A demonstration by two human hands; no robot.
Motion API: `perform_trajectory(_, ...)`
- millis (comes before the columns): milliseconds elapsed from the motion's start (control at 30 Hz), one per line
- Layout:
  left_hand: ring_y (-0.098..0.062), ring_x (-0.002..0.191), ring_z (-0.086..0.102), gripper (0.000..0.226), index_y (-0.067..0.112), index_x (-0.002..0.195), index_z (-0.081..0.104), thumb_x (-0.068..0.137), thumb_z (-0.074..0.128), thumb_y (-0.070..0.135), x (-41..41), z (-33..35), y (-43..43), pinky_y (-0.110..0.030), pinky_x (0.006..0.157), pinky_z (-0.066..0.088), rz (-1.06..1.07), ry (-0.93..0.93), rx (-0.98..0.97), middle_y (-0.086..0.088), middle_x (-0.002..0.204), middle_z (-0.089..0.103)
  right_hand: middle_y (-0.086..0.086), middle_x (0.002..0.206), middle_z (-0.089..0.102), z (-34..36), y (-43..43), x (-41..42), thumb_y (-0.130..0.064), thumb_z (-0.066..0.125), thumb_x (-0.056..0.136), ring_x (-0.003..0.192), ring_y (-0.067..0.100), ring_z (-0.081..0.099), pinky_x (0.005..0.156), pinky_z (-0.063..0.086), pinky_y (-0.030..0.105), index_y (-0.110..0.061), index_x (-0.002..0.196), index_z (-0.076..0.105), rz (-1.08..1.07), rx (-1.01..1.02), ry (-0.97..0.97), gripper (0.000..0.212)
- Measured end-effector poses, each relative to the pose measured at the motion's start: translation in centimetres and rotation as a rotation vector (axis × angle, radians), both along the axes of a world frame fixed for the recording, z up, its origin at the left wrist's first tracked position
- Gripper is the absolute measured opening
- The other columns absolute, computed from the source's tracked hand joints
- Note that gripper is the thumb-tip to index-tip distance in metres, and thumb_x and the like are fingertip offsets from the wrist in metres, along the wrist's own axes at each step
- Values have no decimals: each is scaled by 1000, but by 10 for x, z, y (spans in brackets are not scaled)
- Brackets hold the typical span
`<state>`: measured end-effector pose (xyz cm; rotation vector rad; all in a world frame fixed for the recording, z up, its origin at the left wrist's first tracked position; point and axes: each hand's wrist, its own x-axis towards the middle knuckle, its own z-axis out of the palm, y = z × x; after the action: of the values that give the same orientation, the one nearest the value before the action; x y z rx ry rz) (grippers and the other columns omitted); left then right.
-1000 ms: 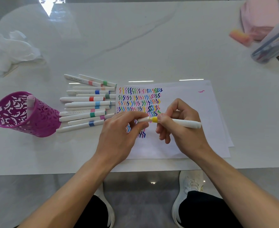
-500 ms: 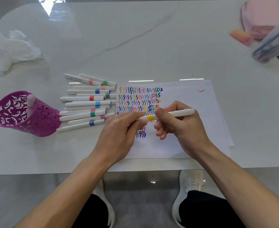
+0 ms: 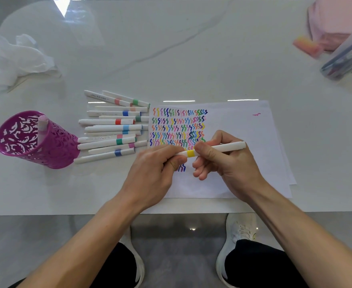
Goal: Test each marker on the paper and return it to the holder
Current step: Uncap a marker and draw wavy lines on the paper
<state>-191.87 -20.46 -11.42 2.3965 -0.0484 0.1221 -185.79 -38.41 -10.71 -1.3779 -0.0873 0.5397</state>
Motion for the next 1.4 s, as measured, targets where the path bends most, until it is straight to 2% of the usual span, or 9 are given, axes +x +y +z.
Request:
perform_trajectory(300, -6, 84, 65, 16, 39, 98, 67, 88, 58, 48, 7, 12, 3, -19, 72, 56, 81, 170, -254, 18, 83, 68, 19, 71, 72, 3, -1, 3, -23, 77, 76, 57, 29, 70, 53, 56, 29, -2, 87, 67, -32, 27, 49, 26)
perform_trajectory(400, -17, 81, 69, 12, 31, 100, 72, 89, 69, 34, 7, 17, 6, -33, 74, 60, 142, 172, -484, 6, 86, 72, 16, 72, 71, 4, -1, 5, -26, 78, 74, 57, 26, 68, 52, 54, 27, -8, 89, 71, -31, 42, 78, 24)
perform_trajectory(533, -17, 84, 74, 19, 18, 101, 73, 83, 72, 25, 7, 26, 15, -28, 76, 60, 256, 143, -735, -3, 89, 76, 15, 74, 72, 3, -5, 9, -27, 75, 79, 57, 24, 65, 52, 55, 28, -8, 98, 73, -67, 30, 80, 28)
perform_trajectory(700, -17, 97, 74, 21, 10, 110, 71, 92, 65, 5, 0, 38, 27, -24, 85, 57, 300, 12, -811, -2, 102, 78, 7, 66, 72, -7, 0, 1, -27, 78, 89, 52, 22, 65, 51, 53, 28, -16, 110, 70, 10, -341, -245, 26)
perform_trajectory(800, -15, 100, 73, 20, 9, 115, 69, 97, 60, 5, -8, 43, 36, -27, 89, 57, 370, -110, -746, 2, 106, 77, 1, 62, 70, -13, 2, -3, -30, 76, 92, 52, 12, 65, 58, 52, 22, -23, 112, 70, 2, -494, -374, 22)
perform_trajectory(1067, -14, 101, 68, 23, 22, 125, 62, 103, 56, 24, -26, 60, 64, -38, 95, 53, 524, -489, -186, 2, 107, 69, -4, 53, 60, -25, -4, 4, -24, 72, 94, 53, 13, 58, 58, 44, 20, -28, 95, 71, -90, -692, -533, 4)
perform_trajectory(1133, -14, 102, 64, 27, 14, 130, 60, 105, 52, 20, -28, 64, 72, -31, 90, 54, 578, -584, -146, -5, 110, 65, -7, 53, 60, -29, -3, 5, -22, 72, 93, 53, 10, 57, 57, 43, 23, -27, 92, 71, -80, -724, -539, 6)
perform_trajectory(1267, -17, 106, 60, 26, 14, 132, 54, 107, 48, 17, -33, 71, 87, -48, 88, 55, 651, -762, -108, 5, 112, 56, -9, 56, 62, -31, -1, 4, -18, 73, 92, 59, 10, 59, 58, 44, 27, -26, 87, 70, -42, -783, -589, 9)
perform_trajectory(1400, -13, 105, 57, 29, 11, 135, 49, 109, 41, 17, -38, 73, 104, -51, 88, 53, 756, -851, -50, 8, 115, 51, -8, 59, 63, -32, -1, 4, -18, 74, 91, 62, 12, 60, 60, 47, 28, -26, 86, 70, -38, -818, -620, 10)
